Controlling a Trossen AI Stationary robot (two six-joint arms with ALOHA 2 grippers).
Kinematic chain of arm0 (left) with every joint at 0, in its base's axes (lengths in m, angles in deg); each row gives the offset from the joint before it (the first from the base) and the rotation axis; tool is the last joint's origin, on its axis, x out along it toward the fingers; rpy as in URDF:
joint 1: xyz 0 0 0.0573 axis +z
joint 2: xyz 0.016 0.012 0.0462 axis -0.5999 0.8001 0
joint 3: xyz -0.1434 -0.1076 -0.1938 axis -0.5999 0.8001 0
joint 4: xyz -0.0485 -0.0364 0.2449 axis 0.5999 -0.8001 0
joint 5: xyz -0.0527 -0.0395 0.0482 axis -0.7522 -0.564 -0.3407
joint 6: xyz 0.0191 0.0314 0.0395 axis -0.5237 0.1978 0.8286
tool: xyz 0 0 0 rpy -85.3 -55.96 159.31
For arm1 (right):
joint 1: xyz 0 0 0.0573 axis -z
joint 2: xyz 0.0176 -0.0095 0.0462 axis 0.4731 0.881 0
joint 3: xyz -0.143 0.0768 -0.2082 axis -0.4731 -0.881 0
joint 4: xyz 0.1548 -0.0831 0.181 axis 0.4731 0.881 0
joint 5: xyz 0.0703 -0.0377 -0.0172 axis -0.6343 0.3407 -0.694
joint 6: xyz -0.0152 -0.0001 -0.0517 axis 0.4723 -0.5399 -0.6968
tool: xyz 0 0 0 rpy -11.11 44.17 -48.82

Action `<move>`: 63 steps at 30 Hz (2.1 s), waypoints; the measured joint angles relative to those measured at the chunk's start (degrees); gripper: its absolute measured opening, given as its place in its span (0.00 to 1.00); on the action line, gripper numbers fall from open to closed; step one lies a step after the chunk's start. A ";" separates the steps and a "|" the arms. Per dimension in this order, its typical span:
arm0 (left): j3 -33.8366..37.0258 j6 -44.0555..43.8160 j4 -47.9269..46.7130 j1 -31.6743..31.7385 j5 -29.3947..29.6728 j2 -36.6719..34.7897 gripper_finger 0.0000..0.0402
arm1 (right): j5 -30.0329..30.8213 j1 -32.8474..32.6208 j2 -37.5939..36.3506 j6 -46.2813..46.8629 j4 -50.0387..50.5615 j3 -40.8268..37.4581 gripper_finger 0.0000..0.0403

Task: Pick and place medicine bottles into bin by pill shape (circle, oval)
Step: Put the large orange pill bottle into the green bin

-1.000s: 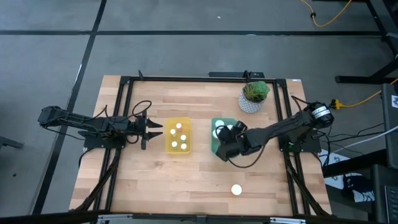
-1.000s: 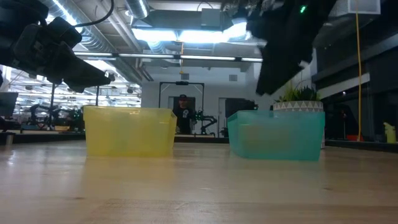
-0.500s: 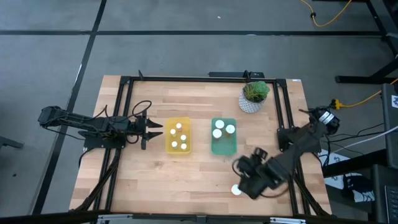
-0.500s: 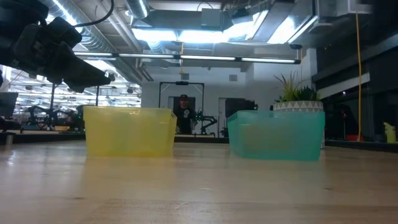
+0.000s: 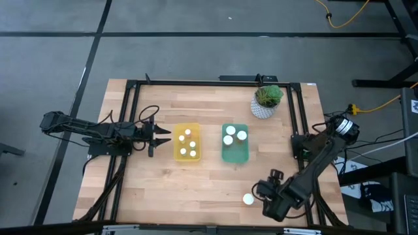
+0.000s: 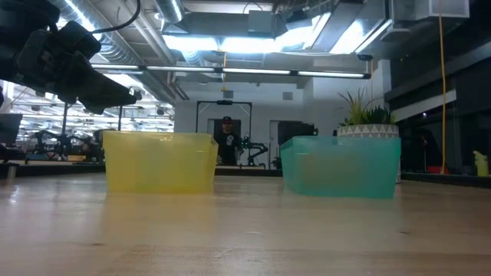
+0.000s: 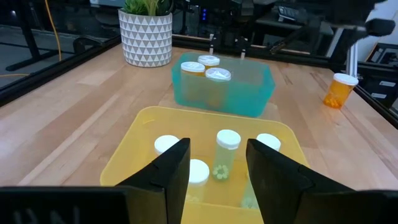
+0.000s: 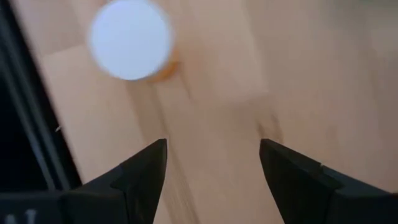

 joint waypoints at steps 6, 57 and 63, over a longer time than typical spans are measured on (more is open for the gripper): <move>-0.01 0.00 0.00 -0.01 0.02 0.00 0.37 | -2.41 0.73 0.02 -8.50 -15.20 -7.29 0.64; 0.00 0.00 0.00 -0.01 0.01 0.00 0.37 | 3.11 10.69 1.27 -31.62 -31.89 -10.06 0.64; -0.01 0.00 0.00 -0.01 0.00 0.00 0.37 | 3.08 10.93 1.27 -33.81 -34.98 -10.04 0.64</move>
